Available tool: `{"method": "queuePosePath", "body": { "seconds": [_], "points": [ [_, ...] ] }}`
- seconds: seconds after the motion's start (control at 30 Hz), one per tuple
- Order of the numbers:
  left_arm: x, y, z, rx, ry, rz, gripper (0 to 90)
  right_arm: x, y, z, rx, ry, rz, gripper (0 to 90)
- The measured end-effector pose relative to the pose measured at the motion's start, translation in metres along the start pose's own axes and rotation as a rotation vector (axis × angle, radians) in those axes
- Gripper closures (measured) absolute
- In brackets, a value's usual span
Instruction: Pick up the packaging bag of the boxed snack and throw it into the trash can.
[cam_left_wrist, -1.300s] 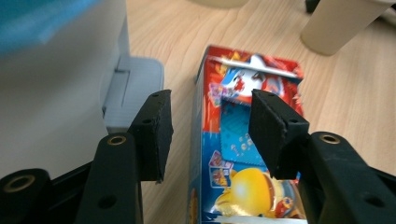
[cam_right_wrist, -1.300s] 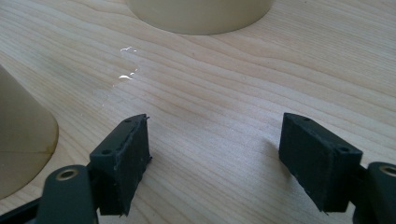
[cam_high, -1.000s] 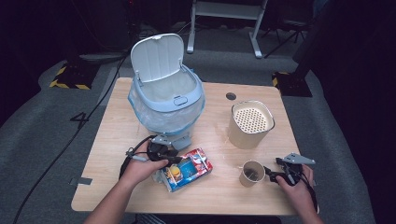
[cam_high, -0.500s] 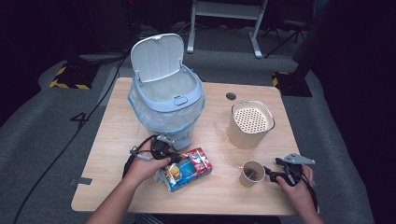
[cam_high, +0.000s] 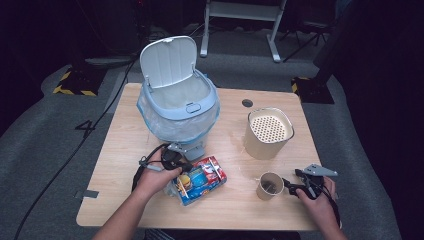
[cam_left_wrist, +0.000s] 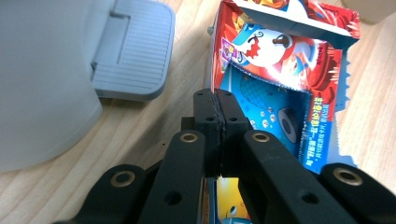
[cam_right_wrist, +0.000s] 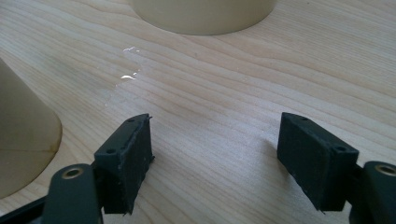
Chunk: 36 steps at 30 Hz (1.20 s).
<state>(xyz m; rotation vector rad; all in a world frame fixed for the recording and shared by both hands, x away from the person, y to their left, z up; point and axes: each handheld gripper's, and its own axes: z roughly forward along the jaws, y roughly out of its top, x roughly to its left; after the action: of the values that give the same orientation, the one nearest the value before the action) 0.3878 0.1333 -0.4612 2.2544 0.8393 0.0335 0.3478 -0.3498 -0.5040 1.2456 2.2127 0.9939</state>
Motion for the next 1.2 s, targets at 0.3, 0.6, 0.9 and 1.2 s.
{"method": "queuePosePath", "body": {
  "seconds": [0.3,0.6,0.9,1.2],
  "points": [
    [-0.01,0.002,-0.025,-0.154,-0.022,-0.017,89.1,0.001,0.0,0.0,0.0,-0.003,0.002,26.9],
    [-0.019,0.012,-0.056,-0.263,-0.005,0.006,89.1,0.002,0.0,0.0,0.0,-0.01,0.008,27.2],
    [-0.028,0.029,-0.086,-0.395,-0.002,0.046,89.1,0.002,0.0,0.0,-0.001,-0.012,0.009,27.4],
    [-0.033,0.048,-0.112,-0.49,-0.001,0.09,89.1,0.002,0.0,0.0,-0.001,-0.012,0.009,27.4]
  ]
}}
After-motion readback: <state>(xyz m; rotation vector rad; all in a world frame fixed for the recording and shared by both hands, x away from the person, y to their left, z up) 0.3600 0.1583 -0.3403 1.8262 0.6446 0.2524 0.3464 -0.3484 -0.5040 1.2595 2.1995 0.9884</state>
